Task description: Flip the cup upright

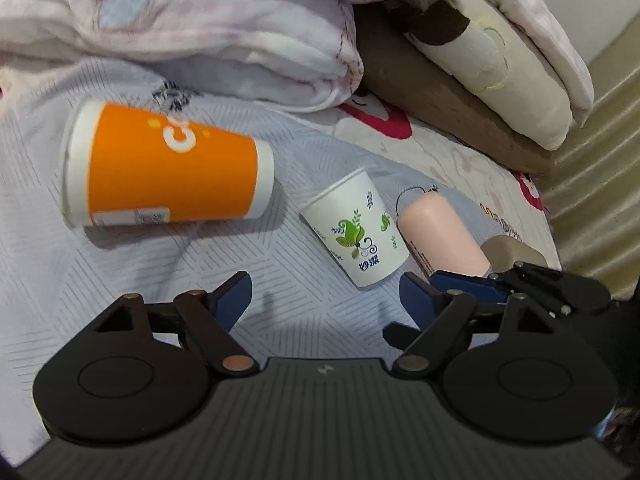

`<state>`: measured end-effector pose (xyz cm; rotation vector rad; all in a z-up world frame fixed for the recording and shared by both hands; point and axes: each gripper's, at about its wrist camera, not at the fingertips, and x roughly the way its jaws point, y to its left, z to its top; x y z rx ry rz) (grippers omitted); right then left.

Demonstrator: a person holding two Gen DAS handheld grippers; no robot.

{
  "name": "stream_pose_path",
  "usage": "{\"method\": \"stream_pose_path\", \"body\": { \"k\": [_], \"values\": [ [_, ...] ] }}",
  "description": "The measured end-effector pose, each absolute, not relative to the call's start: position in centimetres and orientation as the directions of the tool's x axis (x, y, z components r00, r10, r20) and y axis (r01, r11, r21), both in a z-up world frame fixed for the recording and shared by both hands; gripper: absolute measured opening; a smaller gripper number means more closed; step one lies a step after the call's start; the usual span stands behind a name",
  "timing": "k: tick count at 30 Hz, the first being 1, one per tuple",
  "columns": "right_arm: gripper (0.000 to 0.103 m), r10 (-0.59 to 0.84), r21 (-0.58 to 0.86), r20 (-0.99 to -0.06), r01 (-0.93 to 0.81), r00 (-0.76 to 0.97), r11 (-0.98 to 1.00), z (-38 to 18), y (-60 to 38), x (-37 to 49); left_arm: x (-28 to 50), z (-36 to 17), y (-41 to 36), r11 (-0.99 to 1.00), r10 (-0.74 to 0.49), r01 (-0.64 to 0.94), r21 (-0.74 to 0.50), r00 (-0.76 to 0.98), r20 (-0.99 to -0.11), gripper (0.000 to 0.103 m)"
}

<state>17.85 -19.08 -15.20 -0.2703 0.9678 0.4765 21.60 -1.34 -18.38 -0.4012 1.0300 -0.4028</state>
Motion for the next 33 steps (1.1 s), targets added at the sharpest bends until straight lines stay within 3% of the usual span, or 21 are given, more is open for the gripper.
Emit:
{"method": "stream_pose_path", "body": {
  "k": [6,10,13,17,22,29,33],
  "values": [
    [0.062,0.215,-0.085,-0.806,-0.468,0.551,0.88,-16.9,-18.9,17.2,21.7,-19.0,-1.8,0.834,-0.531,0.169,-0.526,0.506,-0.68,0.079],
    [0.073,0.125,-0.201,-0.778,-0.433,0.615,0.879,-17.7,-18.3,17.4,21.3,-20.2,-1.4,0.825,-0.545,0.193,-0.532,0.521,-0.656,0.078],
    [0.073,0.126,-0.191,-0.767,-0.412,0.629,0.891,-18.1,-18.4,17.1,21.4,-20.5,-1.5,0.828,-0.543,0.215,-0.518,0.537,-0.645,0.078],
    [0.073,0.106,-0.262,-0.745,-0.435,0.658,0.862,-18.9,-17.5,16.9,21.7,-21.3,-2.1,0.797,-0.587,0.241,-0.554,0.524,-0.617,0.071],
    [0.073,0.058,-0.351,-0.742,-0.46,0.668,0.815,-19.9,-15.9,17.9,21.1,-22.1,-2.8,0.779,-0.612,0.275,-0.564,0.533,-0.585,0.07],
    [0.075,0.079,-0.29,-0.753,-0.437,0.654,0.851,-20.4,-16.5,19.4,21.1,-23.0,-2.5,0.765,-0.622,0.248,-0.595,0.524,-0.581,0.063],
    [0.065,0.092,-0.26,-0.765,-0.437,0.637,0.861,-20.7,-16.5,19.5,20.9,-22.8,-2.5,0.753,-0.635,0.251,-0.609,0.522,-0.57,0.062]
  ]
}}
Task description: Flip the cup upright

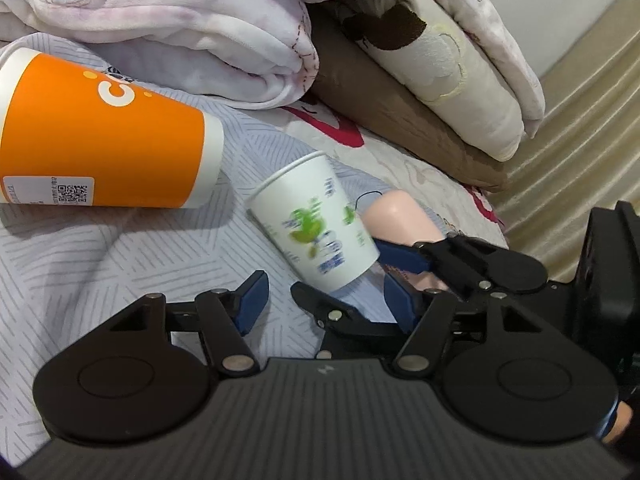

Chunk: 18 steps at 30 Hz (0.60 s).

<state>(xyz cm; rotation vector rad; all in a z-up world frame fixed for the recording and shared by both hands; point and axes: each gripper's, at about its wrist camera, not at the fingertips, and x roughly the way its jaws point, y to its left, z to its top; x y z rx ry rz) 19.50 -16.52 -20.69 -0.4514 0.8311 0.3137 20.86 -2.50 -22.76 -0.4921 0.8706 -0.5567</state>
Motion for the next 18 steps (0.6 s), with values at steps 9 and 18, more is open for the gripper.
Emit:
{"method": "stream_pose_path", "body": {
  "k": [9,18],
  "values": [
    [0.06,0.119,-0.122,-0.799,-0.354,0.589,0.927,-19.8,-17.1,18.5,20.9,-22.5,-1.4,0.743,-0.638,0.222,-0.632,0.52,-0.567,0.057],
    [0.06,0.135,-0.007,-0.834,-0.256,0.534,0.967,-19.4,-17.6,16.6,20.0,-22.2,-2.1,0.723,-0.683,0.257,-0.641,0.404,-0.608,0.056]
  ]
}}
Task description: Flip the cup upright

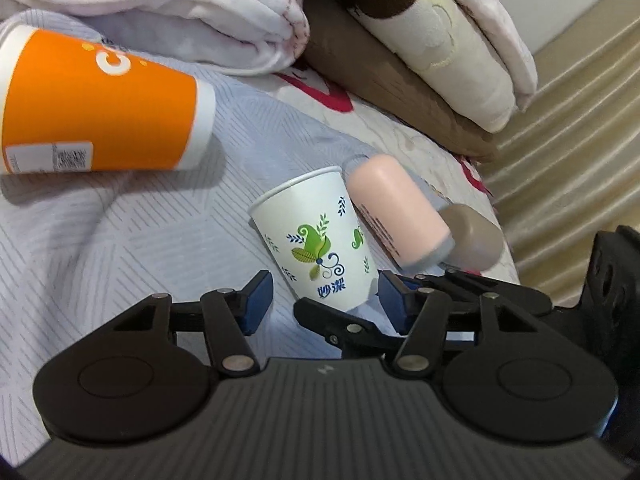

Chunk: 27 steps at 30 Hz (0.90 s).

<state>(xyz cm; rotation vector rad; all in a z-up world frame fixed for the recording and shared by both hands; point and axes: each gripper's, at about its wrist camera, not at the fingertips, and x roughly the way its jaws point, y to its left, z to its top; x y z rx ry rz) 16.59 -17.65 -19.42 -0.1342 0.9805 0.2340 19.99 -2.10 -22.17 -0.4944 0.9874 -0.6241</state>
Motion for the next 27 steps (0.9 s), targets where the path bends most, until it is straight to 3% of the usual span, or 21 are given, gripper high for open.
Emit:
{"method": "stream_pose_path", "body": {
  "k": [10,19,27],
  "values": [
    [0.06,0.167,0.114,-0.854,-0.136,0.492,0.984,-18.7,-19.9,13.0,18.3,-22.6,-2.6,0.679,-0.734,0.276,-0.68,0.276,-0.621,0.056],
    [0.06,0.292,0.364,-0.876,0.13,0.384,0.922,-19.7,-22.3,10.6,18.7,-23.4,-2.3,0.655,-0.756,0.202,-0.728,0.153,-0.637,0.058],
    [0.06,0.303,0.371,-0.881,0.136,0.363,0.918,-19.5,-21.7,9.8,18.5,-23.5,-2.7,0.645,-0.764,0.221,-0.732,0.149,-0.628,0.058]
  ]
}}
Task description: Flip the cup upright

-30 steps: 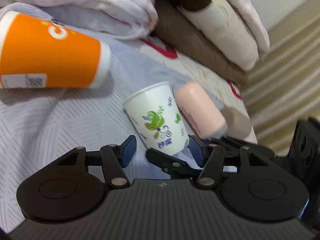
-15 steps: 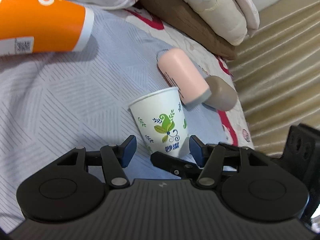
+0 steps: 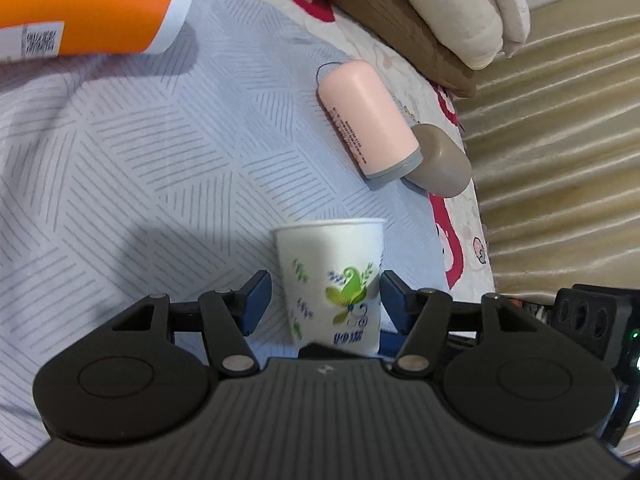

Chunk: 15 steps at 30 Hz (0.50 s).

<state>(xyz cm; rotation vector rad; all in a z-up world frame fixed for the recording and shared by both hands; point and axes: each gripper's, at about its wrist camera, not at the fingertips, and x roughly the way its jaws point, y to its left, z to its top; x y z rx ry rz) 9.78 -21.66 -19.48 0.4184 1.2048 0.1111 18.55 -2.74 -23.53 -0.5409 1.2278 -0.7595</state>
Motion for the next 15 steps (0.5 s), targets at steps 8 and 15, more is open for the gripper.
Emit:
{"method": "stream_pose_path", "body": {
  "k": [8,15],
  "values": [
    [0.067,0.339,0.355,-0.897,0.006,0.283,0.935,-18.8,-19.6,10.6,18.8,-23.9,-2.7,0.674,-0.738,0.218,-0.706,0.151,-0.658,0.058],
    [0.077,0.291,0.27,-0.9,-0.111,0.324,0.957,-16.5,-19.6,12.4,18.5,-23.4,-2.9,0.674,-0.735,0.267,-0.689,0.155,-0.66,0.056]
  ]
}}
